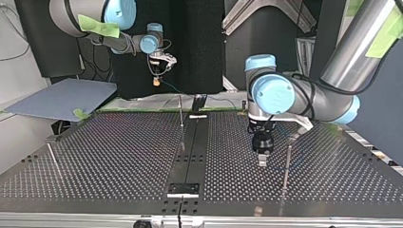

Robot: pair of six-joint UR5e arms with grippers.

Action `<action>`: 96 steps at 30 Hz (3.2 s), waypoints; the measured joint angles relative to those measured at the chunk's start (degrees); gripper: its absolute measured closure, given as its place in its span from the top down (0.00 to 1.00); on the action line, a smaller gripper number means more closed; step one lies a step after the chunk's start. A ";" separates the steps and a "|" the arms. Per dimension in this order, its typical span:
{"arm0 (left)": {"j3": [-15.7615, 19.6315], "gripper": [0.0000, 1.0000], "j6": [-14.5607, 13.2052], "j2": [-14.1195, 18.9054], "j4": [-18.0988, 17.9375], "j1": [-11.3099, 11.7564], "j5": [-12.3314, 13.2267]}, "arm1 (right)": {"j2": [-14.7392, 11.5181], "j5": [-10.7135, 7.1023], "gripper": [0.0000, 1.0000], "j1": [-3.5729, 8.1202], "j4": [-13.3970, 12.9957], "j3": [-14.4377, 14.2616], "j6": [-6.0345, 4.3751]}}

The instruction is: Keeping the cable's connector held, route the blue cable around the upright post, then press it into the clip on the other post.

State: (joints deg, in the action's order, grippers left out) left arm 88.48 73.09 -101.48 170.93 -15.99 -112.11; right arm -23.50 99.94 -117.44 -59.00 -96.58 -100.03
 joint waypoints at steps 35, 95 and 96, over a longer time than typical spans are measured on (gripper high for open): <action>0.00 1.00 -0.97 -6.47 -4.79 -0.47 -2.13 | 0.07 0.07 0.00 0.05 -0.15 0.02 0.08; -1.76 1.00 -11.90 -14.65 -0.03 -3.31 -11.50 | 1.05 0.32 0.00 0.68 -1.95 0.00 -0.46; -1.76 1.00 -12.32 -14.65 -0.07 -3.37 -11.78 | 1.35 0.33 0.00 0.73 -2.13 0.00 -0.56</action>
State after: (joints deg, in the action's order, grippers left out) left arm 86.73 60.77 -116.13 170.86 -19.36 -123.89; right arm -22.16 100.27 -116.70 -61.13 -96.58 -100.59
